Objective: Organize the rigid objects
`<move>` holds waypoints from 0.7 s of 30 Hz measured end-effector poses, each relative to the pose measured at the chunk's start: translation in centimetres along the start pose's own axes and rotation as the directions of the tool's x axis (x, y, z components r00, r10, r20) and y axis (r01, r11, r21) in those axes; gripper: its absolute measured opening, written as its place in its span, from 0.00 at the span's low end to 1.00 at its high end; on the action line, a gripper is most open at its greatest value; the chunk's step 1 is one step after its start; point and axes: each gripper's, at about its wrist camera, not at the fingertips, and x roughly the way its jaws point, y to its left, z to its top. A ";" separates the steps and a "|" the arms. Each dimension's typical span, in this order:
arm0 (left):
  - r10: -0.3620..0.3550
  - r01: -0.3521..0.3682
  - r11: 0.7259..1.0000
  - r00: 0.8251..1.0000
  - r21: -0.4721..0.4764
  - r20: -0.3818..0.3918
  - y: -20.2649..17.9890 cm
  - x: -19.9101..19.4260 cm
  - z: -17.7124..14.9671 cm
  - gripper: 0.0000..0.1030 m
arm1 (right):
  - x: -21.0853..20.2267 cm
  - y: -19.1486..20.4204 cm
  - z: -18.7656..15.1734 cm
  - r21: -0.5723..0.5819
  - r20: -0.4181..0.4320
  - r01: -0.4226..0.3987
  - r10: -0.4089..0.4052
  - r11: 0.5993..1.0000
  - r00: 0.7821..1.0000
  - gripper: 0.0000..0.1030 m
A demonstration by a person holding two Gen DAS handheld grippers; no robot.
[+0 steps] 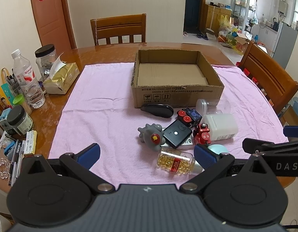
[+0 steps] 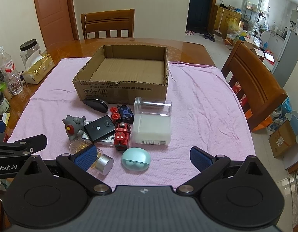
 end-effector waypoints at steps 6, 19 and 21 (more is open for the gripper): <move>-0.001 0.001 1.000 1.000 0.004 0.004 -0.1 0.0 0.2 0.99 | 0.0 -0.1 0.1 0.004 0.004 0.001 -0.001 1.000 1.000 1.00; -0.003 0.003 1.000 1.000 0.010 0.007 -0.4 -0.1 0.5 0.99 | -0.2 -0.4 0.4 0.003 0.009 0.002 -0.002 1.000 1.000 1.00; -0.003 0.003 1.000 1.000 0.011 0.007 -0.5 -0.1 0.5 0.99 | -0.2 -0.4 0.5 0.003 0.009 0.002 -0.002 1.000 1.000 1.00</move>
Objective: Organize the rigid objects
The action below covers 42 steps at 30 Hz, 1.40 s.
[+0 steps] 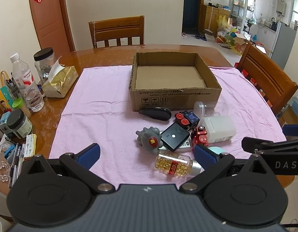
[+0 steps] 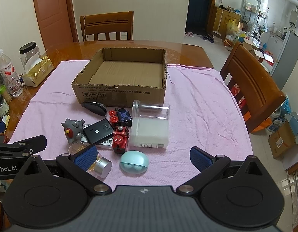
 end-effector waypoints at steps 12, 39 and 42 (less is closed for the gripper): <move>-0.009 0.009 1.000 1.000 0.000 0.000 -0.1 -0.2 0.0 0.99 | -0.2 0.0 0.0 -0.007 0.003 0.008 -0.008 1.000 1.000 1.00; -0.129 0.120 0.984 0.990 0.128 0.064 -0.7 0.9 -0.8 0.99 | 0.9 -0.7 -0.8 -0.077 0.085 -0.043 0.049 0.996 0.995 1.00; -0.174 0.162 0.973 0.983 0.167 0.058 -0.9 1.7 -1.5 0.99 | 1.4 -1.1 -1.7 -0.118 0.109 -0.068 0.081 0.991 0.991 1.00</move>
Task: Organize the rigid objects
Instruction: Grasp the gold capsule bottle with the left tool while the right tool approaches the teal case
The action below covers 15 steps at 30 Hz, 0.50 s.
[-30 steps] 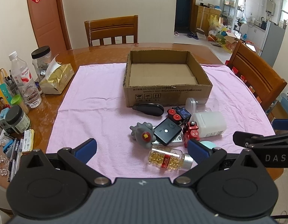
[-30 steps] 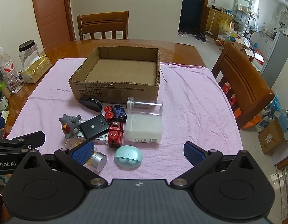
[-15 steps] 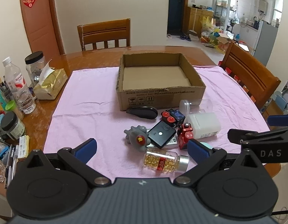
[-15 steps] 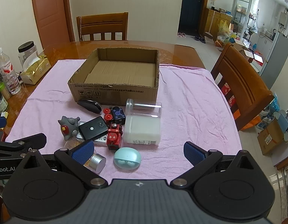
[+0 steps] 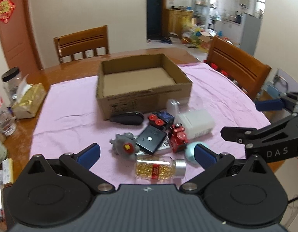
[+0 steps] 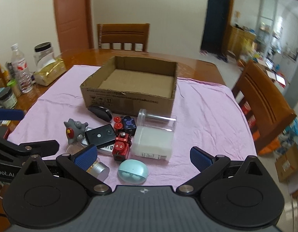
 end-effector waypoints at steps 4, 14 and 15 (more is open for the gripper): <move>-0.024 0.025 0.999 1.000 0.033 -0.020 -0.4 1.5 -1.1 0.99 | 1.0 -0.6 -1.5 -0.021 -0.009 -0.013 0.013 1.000 1.000 1.00; -0.060 0.067 0.997 0.988 0.041 -0.142 -0.9 7.2 -4.4 0.99 | 3.7 -1.9 -4.2 0.047 -0.101 -0.046 0.051 0.998 0.994 1.00; -0.058 0.065 0.997 0.986 0.037 -0.154 -1.0 7.7 -4.6 0.99 | 3.9 -1.9 -4.3 0.051 -0.110 -0.052 0.057 0.997 0.992 1.00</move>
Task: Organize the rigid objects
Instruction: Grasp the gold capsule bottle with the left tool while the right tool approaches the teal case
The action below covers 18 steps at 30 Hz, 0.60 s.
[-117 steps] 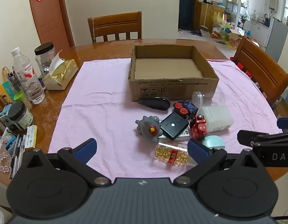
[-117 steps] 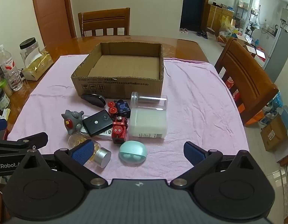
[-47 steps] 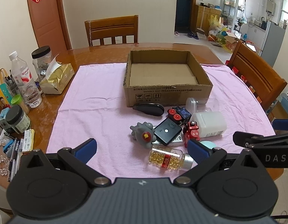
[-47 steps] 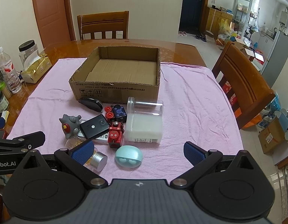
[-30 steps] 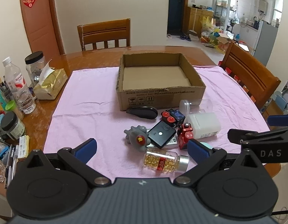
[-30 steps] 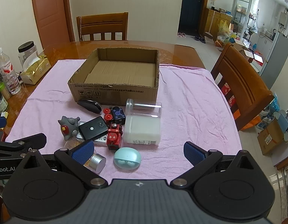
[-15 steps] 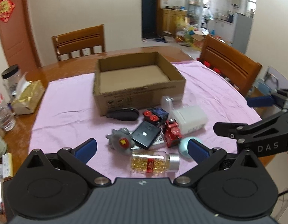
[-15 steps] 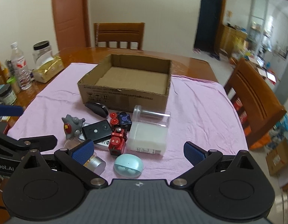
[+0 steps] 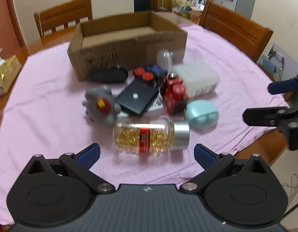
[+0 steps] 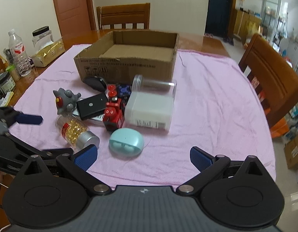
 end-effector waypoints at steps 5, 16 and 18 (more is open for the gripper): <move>-0.012 0.012 1.000 1.000 -0.012 -0.016 -0.3 1.8 -0.4 0.99 | 0.9 -0.3 -0.4 -0.012 -0.033 0.011 -0.012 1.000 0.999 1.00; 0.020 -0.020 0.999 1.000 -0.037 0.001 -0.1 4.3 0.4 0.99 | 3.1 -0.3 -0.8 -0.018 -0.099 0.008 -0.010 1.000 0.995 1.00; 0.019 -0.019 0.999 1.000 -0.044 0.008 0.0 4.3 0.3 0.98 | 3.4 -0.2 -0.7 -0.018 -0.103 0.005 -0.007 1.000 0.995 1.00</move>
